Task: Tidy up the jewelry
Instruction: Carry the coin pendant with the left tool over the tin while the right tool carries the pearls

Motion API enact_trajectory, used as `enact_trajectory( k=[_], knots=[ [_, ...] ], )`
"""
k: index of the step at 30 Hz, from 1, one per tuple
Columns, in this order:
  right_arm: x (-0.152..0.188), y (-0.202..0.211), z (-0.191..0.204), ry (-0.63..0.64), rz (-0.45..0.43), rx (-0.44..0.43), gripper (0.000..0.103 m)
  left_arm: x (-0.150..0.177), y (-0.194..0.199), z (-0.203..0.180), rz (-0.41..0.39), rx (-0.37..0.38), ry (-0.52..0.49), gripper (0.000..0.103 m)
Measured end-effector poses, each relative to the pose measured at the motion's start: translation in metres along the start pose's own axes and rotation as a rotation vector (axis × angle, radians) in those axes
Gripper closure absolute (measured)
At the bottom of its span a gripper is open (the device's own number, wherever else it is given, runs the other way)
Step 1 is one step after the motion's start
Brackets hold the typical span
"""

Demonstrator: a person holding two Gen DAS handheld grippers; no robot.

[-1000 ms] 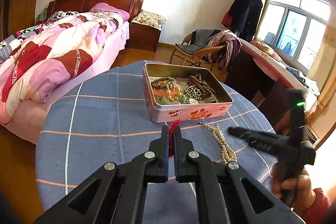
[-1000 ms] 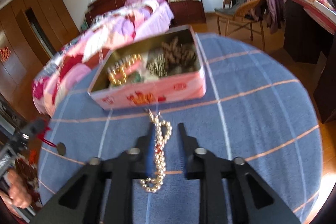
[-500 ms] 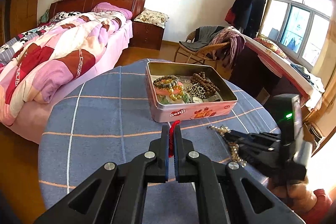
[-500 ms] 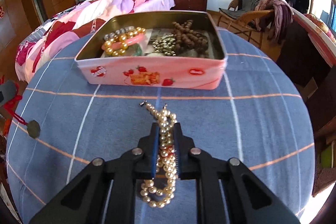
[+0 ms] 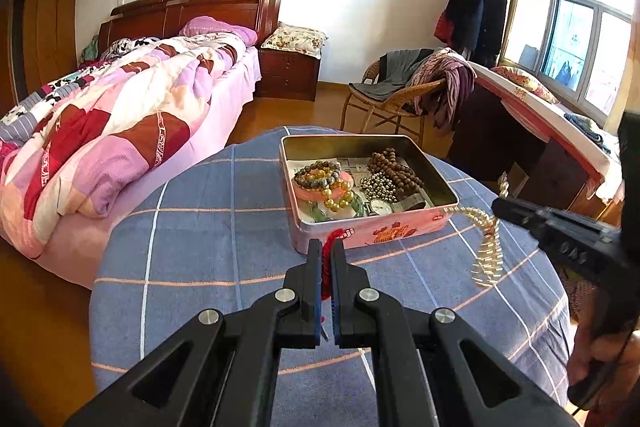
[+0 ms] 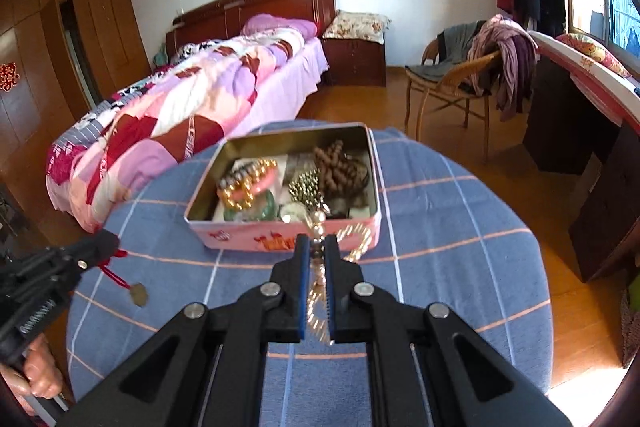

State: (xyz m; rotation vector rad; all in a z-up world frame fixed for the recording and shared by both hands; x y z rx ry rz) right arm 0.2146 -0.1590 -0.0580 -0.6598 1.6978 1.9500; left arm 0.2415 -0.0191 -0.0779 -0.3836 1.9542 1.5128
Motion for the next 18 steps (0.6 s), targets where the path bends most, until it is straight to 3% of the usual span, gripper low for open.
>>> enact_trajectory(
  k=[10, 18],
  knots=[
    [-0.022, 0.028, 0.008, 0.027, -0.084, 0.0, 0.093, -0.01, 0.004, -0.003, -0.014, -0.017, -0.004, 0.101],
    [-0.049, 0.034, 0.016, 0.052, -0.144, -0.004, 0.093, -0.032, 0.011, -0.015, -0.066, 0.019, -0.013, 0.101]
  ],
)
Point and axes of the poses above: each gripper's, at about its wrist camera, not at the fingertips, and y roughly against the way its jaws point, z to its left, x to its underside, the point moved 8 cm from there along -y, roughly the way its jaws point, and after that the axes turned 12 degrees about z, right-handed, at the moved point
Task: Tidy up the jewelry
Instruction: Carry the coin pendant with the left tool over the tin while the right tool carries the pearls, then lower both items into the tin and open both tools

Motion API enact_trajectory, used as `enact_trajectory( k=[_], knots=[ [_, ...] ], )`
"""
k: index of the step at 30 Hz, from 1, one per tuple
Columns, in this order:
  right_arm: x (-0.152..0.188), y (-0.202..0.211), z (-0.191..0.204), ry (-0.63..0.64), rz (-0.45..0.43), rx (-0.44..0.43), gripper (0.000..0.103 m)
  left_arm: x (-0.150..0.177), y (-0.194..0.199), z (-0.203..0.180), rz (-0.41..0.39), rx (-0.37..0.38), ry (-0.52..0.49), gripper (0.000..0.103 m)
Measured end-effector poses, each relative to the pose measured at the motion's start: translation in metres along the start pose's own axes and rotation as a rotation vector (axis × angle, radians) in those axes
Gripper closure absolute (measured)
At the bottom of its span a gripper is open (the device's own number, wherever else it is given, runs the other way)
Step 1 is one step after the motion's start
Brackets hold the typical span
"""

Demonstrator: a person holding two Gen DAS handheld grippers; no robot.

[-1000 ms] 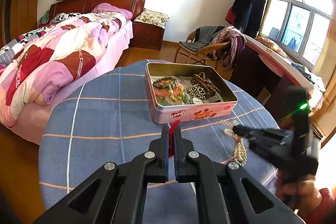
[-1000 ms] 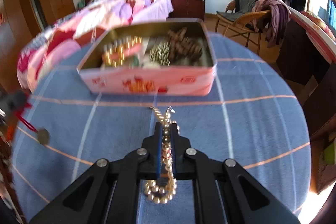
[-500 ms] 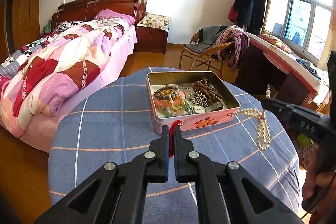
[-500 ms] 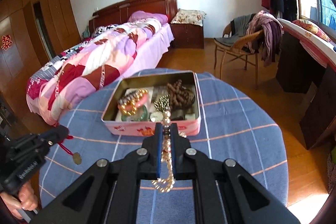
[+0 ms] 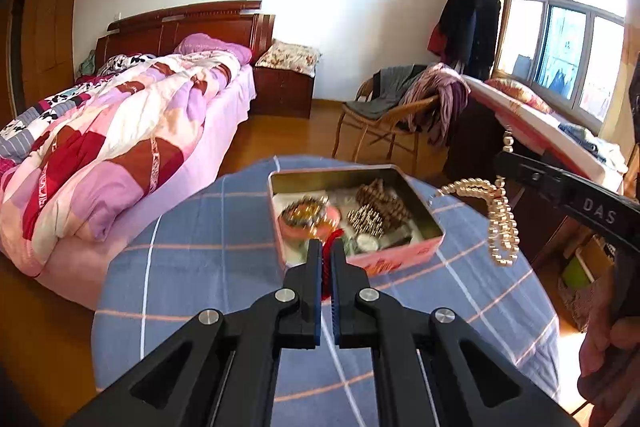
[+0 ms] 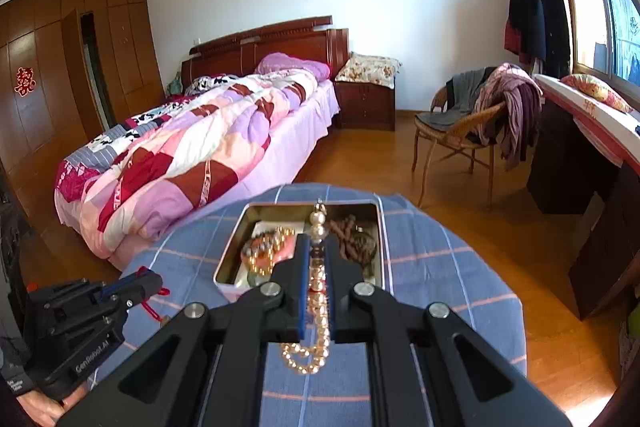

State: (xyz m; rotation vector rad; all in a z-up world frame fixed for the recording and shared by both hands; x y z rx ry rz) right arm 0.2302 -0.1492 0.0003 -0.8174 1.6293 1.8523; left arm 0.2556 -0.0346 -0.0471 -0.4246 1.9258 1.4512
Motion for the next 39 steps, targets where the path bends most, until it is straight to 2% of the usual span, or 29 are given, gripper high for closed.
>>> enact_trajectory(
  k=[10, 14, 18, 27, 31, 39],
  knots=[
    [-0.028, -0.004, -0.001, -0.007, -0.048, -0.017, 0.093, -0.035, -0.014, -0.01, -0.04, 0.06, 0.018, 0.101],
    [-0.043, -0.01, -0.002, -0.017, -0.063, -0.026, 0.093, -0.052, -0.022, -0.017, -0.059, 0.063, 0.015, 0.101],
    [-0.053, -0.022, -0.001, -0.008, -0.078, 0.0, 0.093, -0.067, -0.033, -0.023, -0.068, 0.057, 0.013, 0.101],
    [-0.062, -0.062, -0.014, 0.001, -0.033, 0.047, 0.093, -0.078, -0.069, -0.023, -0.034, 0.034, 0.027, 0.101],
    [-0.06, -0.085, -0.022, -0.016, 0.007, 0.065, 0.093, -0.081, -0.087, -0.025, -0.01, 0.04, 0.044, 0.101],
    [-0.046, -0.131, -0.038, -0.054, 0.104, 0.086, 0.093, -0.073, -0.126, -0.021, 0.072, -0.015, 0.059, 0.101]
  ],
)
Point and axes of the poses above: each gripper's, at about its wrist camera, not at the fingertips, and y roughly against the way its jaws point, z to its left, x to its underside, the point moved 8 cm from there along -y, roughly the way its jaws point, and after that the axes turned 12 degrees about z, right-handed, at the moved point
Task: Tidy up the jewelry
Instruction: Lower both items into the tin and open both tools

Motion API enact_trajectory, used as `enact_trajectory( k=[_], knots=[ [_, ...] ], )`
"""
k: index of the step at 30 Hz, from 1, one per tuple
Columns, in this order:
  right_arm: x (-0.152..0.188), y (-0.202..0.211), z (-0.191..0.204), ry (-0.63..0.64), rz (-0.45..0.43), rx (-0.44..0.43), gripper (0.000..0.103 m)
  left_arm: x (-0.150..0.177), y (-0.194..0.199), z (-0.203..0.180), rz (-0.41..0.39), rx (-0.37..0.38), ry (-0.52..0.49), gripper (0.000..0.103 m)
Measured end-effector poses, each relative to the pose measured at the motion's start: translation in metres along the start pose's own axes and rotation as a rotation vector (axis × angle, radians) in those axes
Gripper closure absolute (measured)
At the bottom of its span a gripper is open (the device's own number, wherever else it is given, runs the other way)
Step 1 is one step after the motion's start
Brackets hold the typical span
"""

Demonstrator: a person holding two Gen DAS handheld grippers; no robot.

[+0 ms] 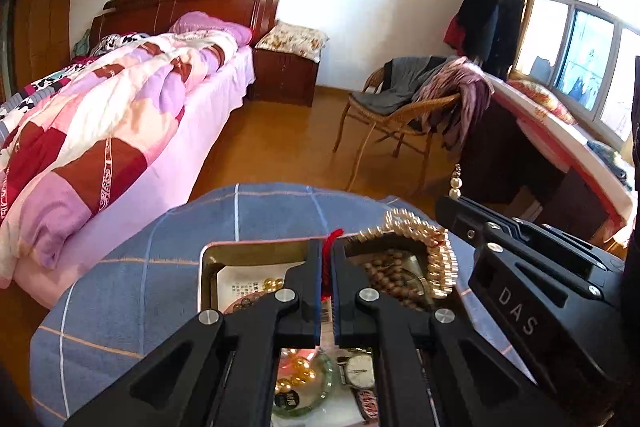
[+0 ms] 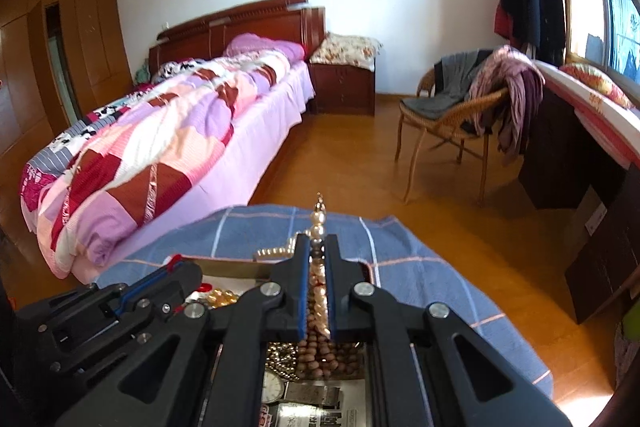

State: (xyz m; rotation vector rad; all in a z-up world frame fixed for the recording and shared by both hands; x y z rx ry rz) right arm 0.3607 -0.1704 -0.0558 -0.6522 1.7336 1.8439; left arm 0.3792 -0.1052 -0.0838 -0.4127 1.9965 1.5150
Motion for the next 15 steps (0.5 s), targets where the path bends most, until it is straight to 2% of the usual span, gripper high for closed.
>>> enact_trajectory(
  k=[4, 7, 9, 10, 11, 12, 13, 14, 15],
  knots=[
    [0.006, -0.019, -0.002, -0.013, 0.044, -0.005, 0.093, 0.003, -0.015, 0.005, 0.036, -0.038, 0.0, 0.101],
    [0.009, -0.03, -0.005, -0.03, 0.073, -0.039, 0.092, 0.008, -0.029, 0.012, 0.075, -0.056, 0.015, 0.101],
    [0.012, -0.037, -0.005, -0.041, 0.099, -0.075, 0.088, 0.013, -0.039, 0.016, 0.105, -0.085, 0.028, 0.101],
    [0.014, -0.04, -0.006, -0.049, 0.113, -0.088, 0.083, 0.015, -0.043, 0.018, 0.121, -0.102, 0.033, 0.1],
    [0.016, -0.042, -0.008, -0.065, 0.124, -0.107, 0.062, 0.019, -0.048, 0.022, 0.139, -0.135, 0.042, 0.1],
    [0.018, -0.041, -0.009, -0.08, 0.119, -0.118, 0.036, 0.02, -0.051, 0.024, 0.148, -0.157, 0.045, 0.097],
    [0.019, -0.038, -0.011, -0.094, 0.102, -0.123, 0.028, 0.022, -0.052, 0.026, 0.158, -0.177, 0.044, 0.094],
    [0.02, -0.032, -0.012, -0.107, 0.075, -0.152, 0.027, 0.024, -0.053, 0.027, 0.165, -0.187, 0.044, 0.082],
    [0.021, -0.029, -0.013, -0.115, 0.068, -0.152, 0.025, 0.024, -0.052, 0.028, 0.167, -0.199, 0.042, 0.065]
  ],
)
Point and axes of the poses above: each gripper's, at about its wrist camera, not at the fingertips, and y roughly against the way its jaws point, z to its left, x to its underside, the point moved 8 cm from there along -y, roughly the way its jaws point, and after that the axes turned 12 degrees about z, right-handed, at the moved point
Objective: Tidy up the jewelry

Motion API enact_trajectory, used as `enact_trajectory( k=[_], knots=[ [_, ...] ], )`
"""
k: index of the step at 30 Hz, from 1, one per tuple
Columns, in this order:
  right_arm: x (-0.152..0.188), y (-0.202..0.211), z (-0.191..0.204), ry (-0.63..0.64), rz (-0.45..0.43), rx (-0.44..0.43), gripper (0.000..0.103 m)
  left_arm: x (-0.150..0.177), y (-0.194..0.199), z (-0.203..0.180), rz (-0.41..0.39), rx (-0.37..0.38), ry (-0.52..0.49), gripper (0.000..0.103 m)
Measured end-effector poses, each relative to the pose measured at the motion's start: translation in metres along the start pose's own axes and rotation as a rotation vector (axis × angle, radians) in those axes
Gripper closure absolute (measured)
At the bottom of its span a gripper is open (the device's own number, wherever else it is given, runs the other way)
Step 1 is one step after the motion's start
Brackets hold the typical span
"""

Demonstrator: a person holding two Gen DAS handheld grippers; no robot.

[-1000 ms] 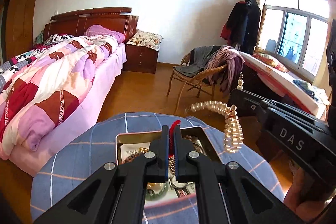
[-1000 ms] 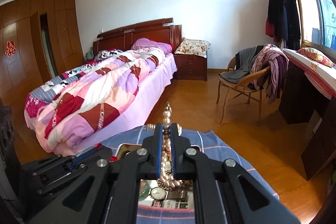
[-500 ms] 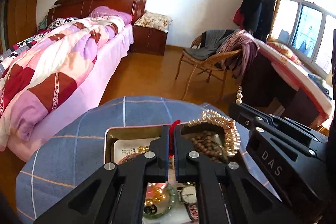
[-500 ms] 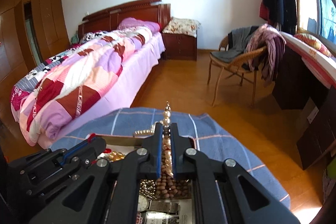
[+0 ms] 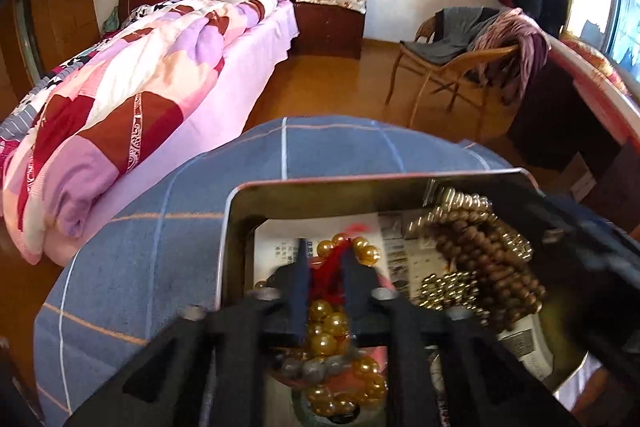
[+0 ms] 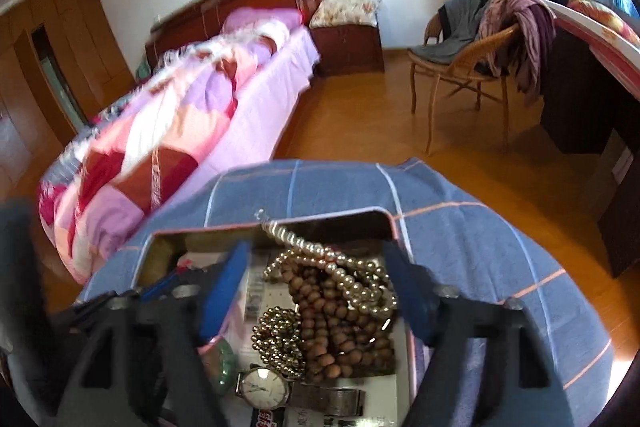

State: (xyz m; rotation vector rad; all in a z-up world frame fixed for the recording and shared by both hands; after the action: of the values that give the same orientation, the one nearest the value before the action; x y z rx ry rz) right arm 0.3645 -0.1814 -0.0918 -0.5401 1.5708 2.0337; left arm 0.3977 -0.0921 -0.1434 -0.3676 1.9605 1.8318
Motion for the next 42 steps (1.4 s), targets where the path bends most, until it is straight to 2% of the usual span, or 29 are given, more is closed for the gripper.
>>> enact_trajectory(
  k=[1, 3, 4, 5, 6, 9, 11, 15, 21, 24, 32, 42],
  knots=[
    [0.001, 0.004, -0.002, -0.006, -0.008, 0.004, 0.024, 0.0, 0.001, 0.001, -0.003, -0.007, -0.004, 0.06],
    [0.0, 0.01, -0.004, -0.019, -0.026, 0.016, 0.024, 0.002, 0.008, -0.004, -0.019, -0.01, -0.032, 0.041],
    [0.002, 0.016, -0.006, -0.026, -0.04, 0.019, 0.023, 0.003, 0.01, -0.007, -0.025, -0.011, -0.043, 0.038],
    [0.001, 0.018, -0.006, -0.034, -0.049, 0.024, 0.023, 0.005, 0.013, -0.009, -0.032, -0.024, -0.056, 0.031],
    [0.001, 0.021, -0.007, -0.04, -0.056, 0.03, 0.021, 0.006, 0.018, -0.009, -0.044, -0.055, -0.063, 0.026],
    [0.005, 0.029, -0.008, -0.048, -0.082, 0.056, 0.012, 0.01, 0.024, -0.008, -0.06, -0.092, -0.078, 0.025],
    [0.009, 0.033, -0.009, -0.045, -0.096, 0.086, 0.012, 0.017, 0.029, -0.006, -0.062, -0.109, -0.078, 0.025],
    [0.019, 0.036, -0.01, -0.052, -0.097, 0.109, 0.011, 0.024, 0.042, 0.009, -0.1, -0.205, -0.061, 0.025],
    [0.036, 0.044, -0.006, -0.051, -0.103, 0.121, 0.01, 0.051, 0.05, 0.03, -0.084, -0.248, -0.031, 0.025],
    [0.049, 0.052, -0.001, -0.028, -0.105, 0.135, 0.01, 0.065, 0.057, 0.034, -0.082, -0.25, -0.017, 0.025],
    [0.082, 0.09, 0.006, -0.041, -0.153, 0.12, 0.009, 0.1, 0.105, 0.046, -0.155, -0.232, 0.032, 0.025],
    [0.101, 0.165, 0.025, -0.001, -0.33, 0.168, 0.003, 0.139, 0.167, 0.048, -0.283, -0.229, 0.051, 0.023]
  ],
)
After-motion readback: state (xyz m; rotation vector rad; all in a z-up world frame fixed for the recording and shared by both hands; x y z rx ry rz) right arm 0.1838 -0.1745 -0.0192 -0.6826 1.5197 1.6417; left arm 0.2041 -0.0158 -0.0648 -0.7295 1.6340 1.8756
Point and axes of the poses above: each gripper's, at about its wrist camera, not at the fingertips, and y roughly against the way its jaws point, z to its left, x to its underside, the point moved 8 cm from there along -y, roughly the way its jaws point, and after that the axes turned 12 degrees about z, right-handed, at the moved point
